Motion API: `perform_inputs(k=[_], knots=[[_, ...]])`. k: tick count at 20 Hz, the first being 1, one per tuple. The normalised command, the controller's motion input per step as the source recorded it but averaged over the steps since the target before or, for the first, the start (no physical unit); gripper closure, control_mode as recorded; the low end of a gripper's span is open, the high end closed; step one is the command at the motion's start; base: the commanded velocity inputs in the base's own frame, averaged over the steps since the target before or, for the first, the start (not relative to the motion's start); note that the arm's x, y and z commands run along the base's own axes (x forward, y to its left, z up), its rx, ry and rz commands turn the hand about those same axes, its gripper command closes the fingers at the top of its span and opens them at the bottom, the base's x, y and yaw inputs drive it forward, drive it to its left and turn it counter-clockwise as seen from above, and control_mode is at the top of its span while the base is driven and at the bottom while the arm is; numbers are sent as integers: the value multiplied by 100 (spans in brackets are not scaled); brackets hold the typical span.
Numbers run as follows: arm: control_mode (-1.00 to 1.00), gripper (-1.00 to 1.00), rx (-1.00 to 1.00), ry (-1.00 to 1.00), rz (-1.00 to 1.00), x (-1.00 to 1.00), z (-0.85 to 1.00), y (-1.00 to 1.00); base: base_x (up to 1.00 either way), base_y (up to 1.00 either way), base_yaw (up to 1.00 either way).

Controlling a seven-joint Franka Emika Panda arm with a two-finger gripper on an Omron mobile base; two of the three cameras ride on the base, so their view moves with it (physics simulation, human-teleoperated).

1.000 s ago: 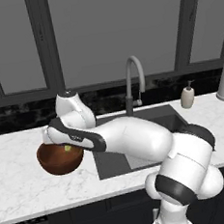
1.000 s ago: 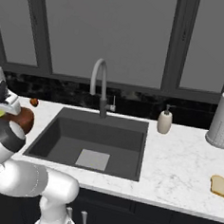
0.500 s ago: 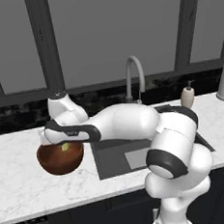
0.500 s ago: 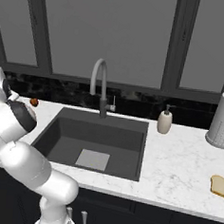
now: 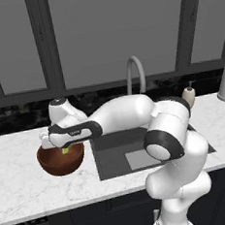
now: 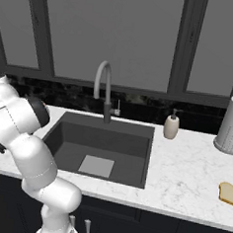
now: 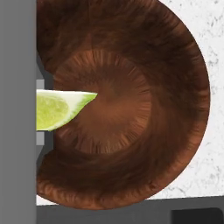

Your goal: Pick the lemon wedge from the sink and place it in the bowl. Then pick the bowl and place it in the microwave. Then close the microwave door and press the start button.

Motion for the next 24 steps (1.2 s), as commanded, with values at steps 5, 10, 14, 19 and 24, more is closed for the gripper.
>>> perform_inputs(k=[5, 10, 14, 19, 24], knots=[[-100, 100, -1, 0, 0, 14, -31, 21, 0, 0, 0], [-100, 100, -4, 0, -1, 14, -24, 12, 0, 0, 0], [-100, 100, -6, 0, -3, 19, -19, 8, 0, 0, 0], [-100, -100, -6, 0, -4, 25, -21, 11, 0, 0, 0], [-100, -100, -3, 0, -2, 26, -12, 1, 0, 0, 0]])
